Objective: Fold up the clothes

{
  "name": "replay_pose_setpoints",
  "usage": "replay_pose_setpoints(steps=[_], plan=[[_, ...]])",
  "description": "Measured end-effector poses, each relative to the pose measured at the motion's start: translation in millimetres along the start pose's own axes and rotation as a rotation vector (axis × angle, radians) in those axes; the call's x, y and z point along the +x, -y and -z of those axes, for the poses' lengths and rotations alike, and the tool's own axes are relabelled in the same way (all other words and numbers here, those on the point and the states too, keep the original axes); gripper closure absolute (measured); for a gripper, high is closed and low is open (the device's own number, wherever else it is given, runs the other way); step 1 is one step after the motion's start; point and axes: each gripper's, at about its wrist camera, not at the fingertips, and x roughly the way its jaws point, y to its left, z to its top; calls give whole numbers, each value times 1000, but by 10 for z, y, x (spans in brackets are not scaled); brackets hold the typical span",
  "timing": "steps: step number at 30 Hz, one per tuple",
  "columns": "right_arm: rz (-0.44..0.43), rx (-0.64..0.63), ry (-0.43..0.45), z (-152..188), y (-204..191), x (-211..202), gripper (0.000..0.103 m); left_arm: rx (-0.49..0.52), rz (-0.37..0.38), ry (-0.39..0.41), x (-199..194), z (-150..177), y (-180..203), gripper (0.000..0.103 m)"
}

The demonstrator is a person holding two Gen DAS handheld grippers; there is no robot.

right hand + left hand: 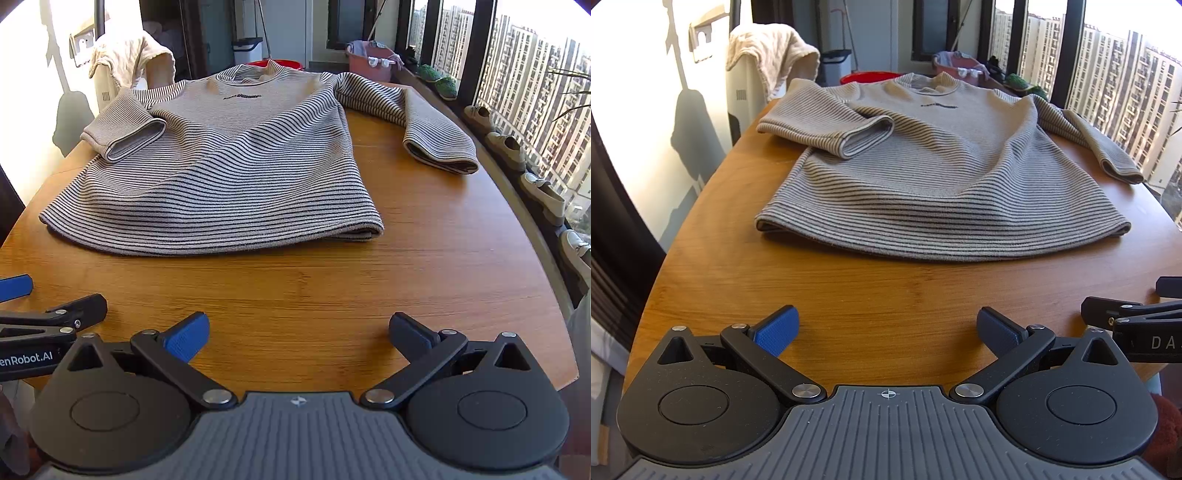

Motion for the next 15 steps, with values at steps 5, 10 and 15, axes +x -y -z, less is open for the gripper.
replay_pose_setpoints(steps=[5,10,15], plan=[[-2,-5,4,-2,-9,-1,0,-5,-1,9,-1,6,-13,0],[-3,-5,6,5,-2,-7,0,0,0,9,5,-2,-17,0],[-4,-7,4,0,-22,-5,0,-3,-1,16,4,9,-19,0]])
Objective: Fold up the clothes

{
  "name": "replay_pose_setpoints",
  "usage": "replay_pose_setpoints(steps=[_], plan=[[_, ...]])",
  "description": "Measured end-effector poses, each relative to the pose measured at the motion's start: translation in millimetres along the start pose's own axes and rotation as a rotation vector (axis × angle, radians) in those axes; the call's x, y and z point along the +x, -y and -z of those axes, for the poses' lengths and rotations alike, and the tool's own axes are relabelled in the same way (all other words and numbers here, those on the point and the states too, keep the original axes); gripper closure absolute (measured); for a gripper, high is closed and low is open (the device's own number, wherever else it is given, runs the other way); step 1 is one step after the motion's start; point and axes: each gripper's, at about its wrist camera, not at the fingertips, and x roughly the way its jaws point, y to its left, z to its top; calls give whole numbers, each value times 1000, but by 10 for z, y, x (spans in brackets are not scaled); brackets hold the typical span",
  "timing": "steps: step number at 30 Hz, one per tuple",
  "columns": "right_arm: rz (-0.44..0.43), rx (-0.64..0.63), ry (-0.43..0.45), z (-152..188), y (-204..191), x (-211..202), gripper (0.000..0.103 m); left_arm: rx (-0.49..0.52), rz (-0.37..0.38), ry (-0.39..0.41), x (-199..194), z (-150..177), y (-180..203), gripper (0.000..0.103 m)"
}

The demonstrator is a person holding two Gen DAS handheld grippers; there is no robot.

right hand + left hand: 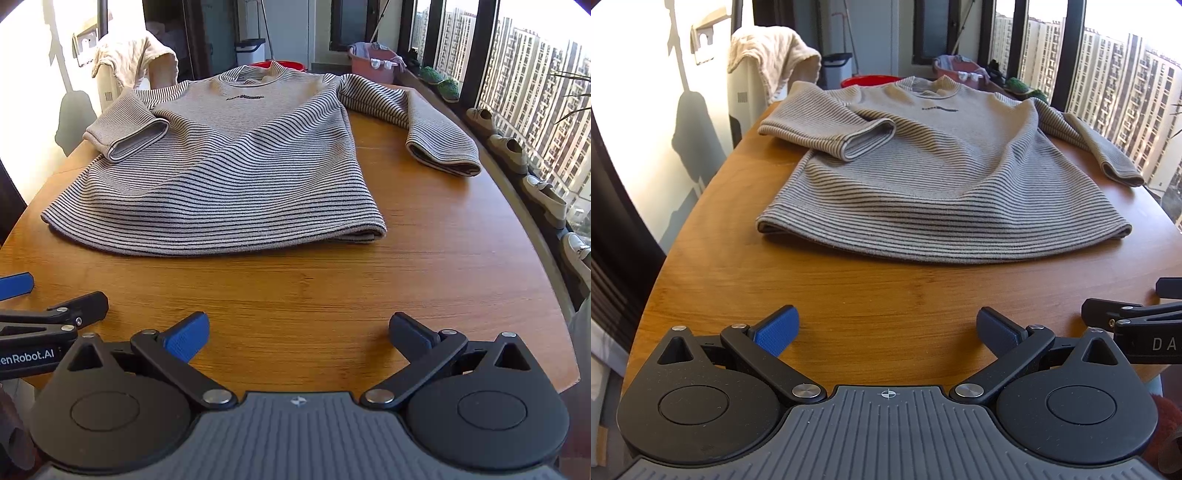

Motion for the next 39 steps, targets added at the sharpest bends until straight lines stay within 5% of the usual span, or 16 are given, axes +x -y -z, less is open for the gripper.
replay_pose_setpoints(steps=[39], plan=[[-3,-4,4,-7,-34,10,0,7,0,9,9,-10,9,0]])
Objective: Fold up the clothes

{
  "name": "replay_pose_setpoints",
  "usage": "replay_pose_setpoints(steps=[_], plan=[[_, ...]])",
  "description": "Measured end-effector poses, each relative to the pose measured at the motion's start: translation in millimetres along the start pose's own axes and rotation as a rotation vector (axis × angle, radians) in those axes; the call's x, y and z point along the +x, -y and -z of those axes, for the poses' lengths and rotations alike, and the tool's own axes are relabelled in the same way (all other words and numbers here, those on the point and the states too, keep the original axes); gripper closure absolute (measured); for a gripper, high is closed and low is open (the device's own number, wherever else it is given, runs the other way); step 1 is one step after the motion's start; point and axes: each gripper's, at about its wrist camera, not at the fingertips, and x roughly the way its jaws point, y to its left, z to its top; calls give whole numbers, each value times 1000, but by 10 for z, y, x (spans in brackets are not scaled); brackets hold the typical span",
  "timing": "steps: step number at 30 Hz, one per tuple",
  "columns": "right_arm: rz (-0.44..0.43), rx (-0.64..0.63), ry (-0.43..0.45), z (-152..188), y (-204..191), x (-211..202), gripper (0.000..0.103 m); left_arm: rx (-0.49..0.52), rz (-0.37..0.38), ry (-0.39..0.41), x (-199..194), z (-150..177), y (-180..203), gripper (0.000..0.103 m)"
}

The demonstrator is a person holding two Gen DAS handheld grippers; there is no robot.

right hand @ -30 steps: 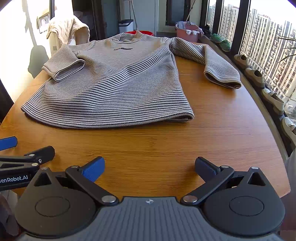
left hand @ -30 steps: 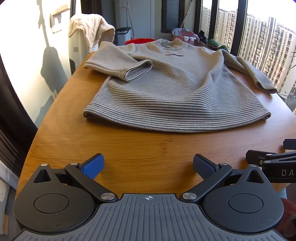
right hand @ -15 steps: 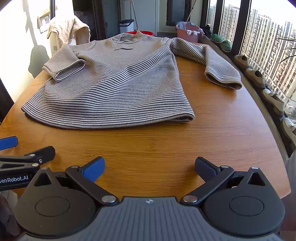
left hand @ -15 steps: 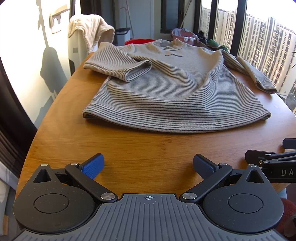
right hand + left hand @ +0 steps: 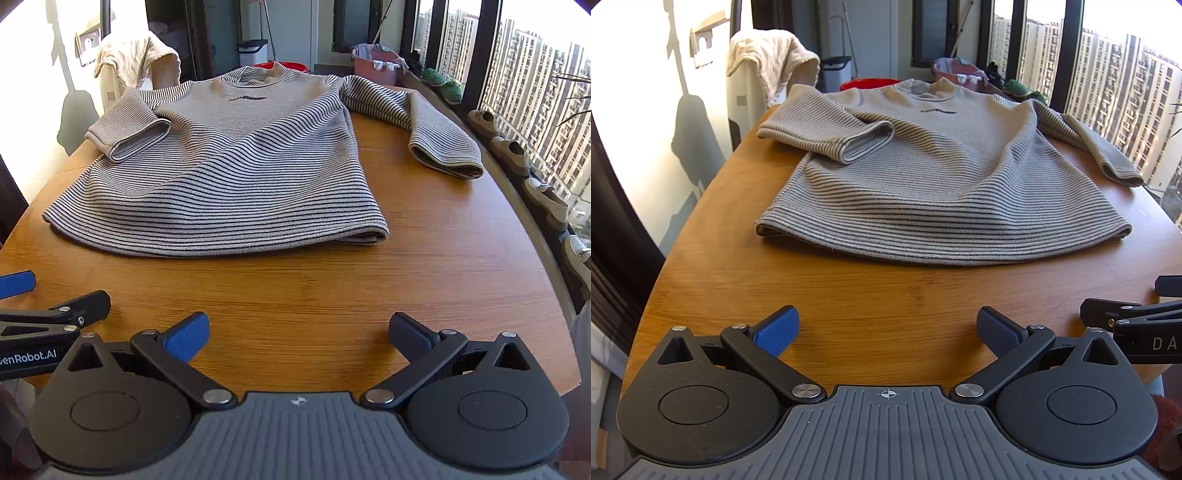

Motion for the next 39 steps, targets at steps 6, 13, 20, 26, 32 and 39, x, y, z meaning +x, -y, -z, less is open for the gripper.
replay_pose_setpoints(steps=[6,13,20,26,32,39], plan=[[0,0,0,0,-3,4,0,0,0,0,-3,9,4,0],[0,-1,2,0,-9,3,0,0,0,1,-4,9,0,0],[0,-1,2,-2,-18,9,0,0,0,2,-5,7,-1,0],[-5,-9,8,11,0,0,0,1,0,2,-7,11,-4,0],[-10,-14,12,13,7,-7,0,1,0,3,-8,9,-5,0],[-27,-28,14,14,10,-12,0,10,7,7,-9,12,-10,0]])
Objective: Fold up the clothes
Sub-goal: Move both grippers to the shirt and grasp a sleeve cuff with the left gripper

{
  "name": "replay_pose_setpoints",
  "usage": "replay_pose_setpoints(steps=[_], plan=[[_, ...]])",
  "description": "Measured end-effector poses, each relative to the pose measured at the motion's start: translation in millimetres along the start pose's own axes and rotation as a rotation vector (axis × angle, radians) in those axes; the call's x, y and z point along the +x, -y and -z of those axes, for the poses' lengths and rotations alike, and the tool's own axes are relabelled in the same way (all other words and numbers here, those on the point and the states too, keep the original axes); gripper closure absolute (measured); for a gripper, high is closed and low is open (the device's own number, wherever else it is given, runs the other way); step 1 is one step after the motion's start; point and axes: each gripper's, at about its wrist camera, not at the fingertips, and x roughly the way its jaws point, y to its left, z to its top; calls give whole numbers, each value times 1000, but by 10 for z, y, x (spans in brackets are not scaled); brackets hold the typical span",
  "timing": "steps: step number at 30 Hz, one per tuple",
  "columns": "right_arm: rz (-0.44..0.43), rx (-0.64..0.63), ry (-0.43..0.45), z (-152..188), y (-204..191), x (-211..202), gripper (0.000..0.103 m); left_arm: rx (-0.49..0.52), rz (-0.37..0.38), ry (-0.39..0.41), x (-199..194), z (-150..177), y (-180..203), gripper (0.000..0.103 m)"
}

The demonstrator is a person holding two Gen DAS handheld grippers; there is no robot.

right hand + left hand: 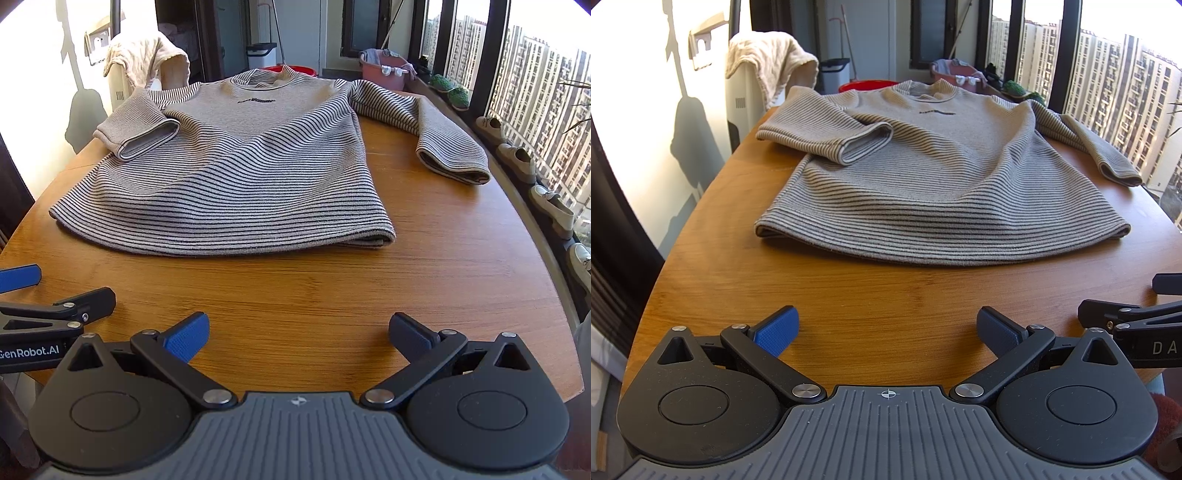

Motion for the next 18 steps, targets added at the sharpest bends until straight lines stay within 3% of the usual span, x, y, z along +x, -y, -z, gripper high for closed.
replay_pose_setpoints(steps=[3,6,9,13,16,18], plan=[[-32,-11,-10,-32,35,-4,0,17,19,-8,6,-25,-9,0],[-130,-7,55,-114,138,-122,0,15,86,-26,4,-129,-67,0],[-175,-68,190,-285,161,-228,0,-17,139,15,-50,-321,-152,0],[-269,-99,359,-596,230,-114,0,10,121,108,32,-698,-126,0],[-294,17,351,-917,342,198,0,28,99,110,304,-942,-62,0],[-312,69,269,-1126,424,475,0,37,90,91,490,-1035,-22,6]])
